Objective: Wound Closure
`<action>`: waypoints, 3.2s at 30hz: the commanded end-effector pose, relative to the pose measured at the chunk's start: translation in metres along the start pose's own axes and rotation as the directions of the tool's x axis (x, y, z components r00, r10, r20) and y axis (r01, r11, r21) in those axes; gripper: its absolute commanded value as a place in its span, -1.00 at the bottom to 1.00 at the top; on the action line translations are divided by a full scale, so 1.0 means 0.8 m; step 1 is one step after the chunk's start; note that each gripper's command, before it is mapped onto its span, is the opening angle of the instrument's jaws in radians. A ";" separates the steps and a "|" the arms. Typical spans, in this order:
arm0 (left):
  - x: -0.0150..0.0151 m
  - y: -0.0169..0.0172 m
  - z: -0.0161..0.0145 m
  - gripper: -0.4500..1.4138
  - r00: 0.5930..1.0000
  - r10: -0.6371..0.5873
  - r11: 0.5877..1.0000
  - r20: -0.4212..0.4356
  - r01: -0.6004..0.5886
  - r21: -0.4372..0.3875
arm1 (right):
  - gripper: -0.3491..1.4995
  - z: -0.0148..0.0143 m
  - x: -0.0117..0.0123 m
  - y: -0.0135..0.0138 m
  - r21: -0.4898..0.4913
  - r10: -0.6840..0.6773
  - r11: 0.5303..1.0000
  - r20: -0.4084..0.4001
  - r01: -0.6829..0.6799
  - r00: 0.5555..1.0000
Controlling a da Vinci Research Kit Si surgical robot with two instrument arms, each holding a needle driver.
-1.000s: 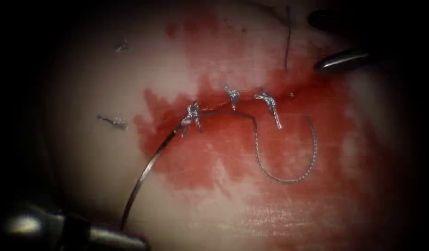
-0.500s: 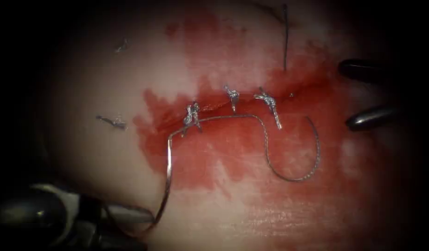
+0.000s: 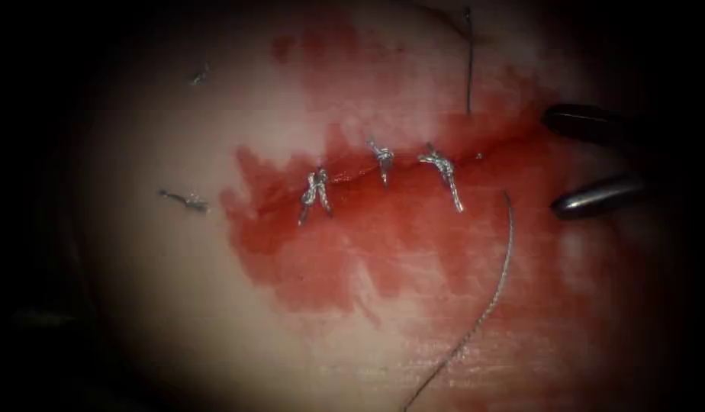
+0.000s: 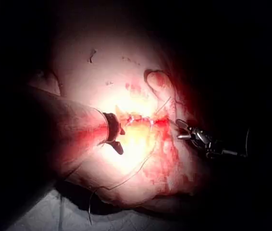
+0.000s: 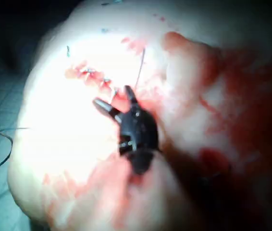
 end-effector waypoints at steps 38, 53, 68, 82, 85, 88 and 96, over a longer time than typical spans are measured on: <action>-0.0086 -0.0032 0.0376 0.21 0.987 -0.036 0.655 -0.155 0.140 0.742 | 0.89 0.0029 -0.0014 -0.0013 -0.006 -0.009 1.000 0.010 0.009 1.000; -0.0099 -0.0041 0.0354 -0.89 0.972 -0.012 0.661 -0.233 0.182 0.728 | 0.89 0.0034 -0.0015 -0.0019 -0.010 -0.009 1.000 0.010 0.009 1.000; -0.0029 -0.0047 0.0310 -0.89 0.967 -0.021 0.698 -0.254 0.196 0.689 | 0.44 0.0054 -0.0008 -0.0105 0.273 -0.189 0.951 0.149 0.143 0.971; -0.0004 -0.0060 0.0292 -0.89 0.977 0.009 0.710 -0.212 0.143 0.689 | 0.25 0.0086 -0.0016 -0.0156 0.324 -0.438 0.888 0.378 0.327 0.816; -0.0003 -0.0060 0.0294 -0.89 0.977 0.009 0.709 -0.212 0.144 0.691 | 0.13 0.0093 -0.0026 -0.0156 0.312 -0.446 0.888 0.404 0.338 0.799; -0.0003 -0.0060 0.0294 -0.89 0.977 0.009 0.709 -0.212 0.144 0.690 | -0.38 0.0094 -0.0027 -0.0154 0.295 -0.451 0.889 0.419 0.351 0.788; -0.0002 -0.0060 0.0291 -0.89 0.977 0.008 0.711 -0.213 0.144 0.689 | -1.00 0.0081 -0.0025 -0.0155 0.279 -0.486 0.874 0.474 0.399 0.734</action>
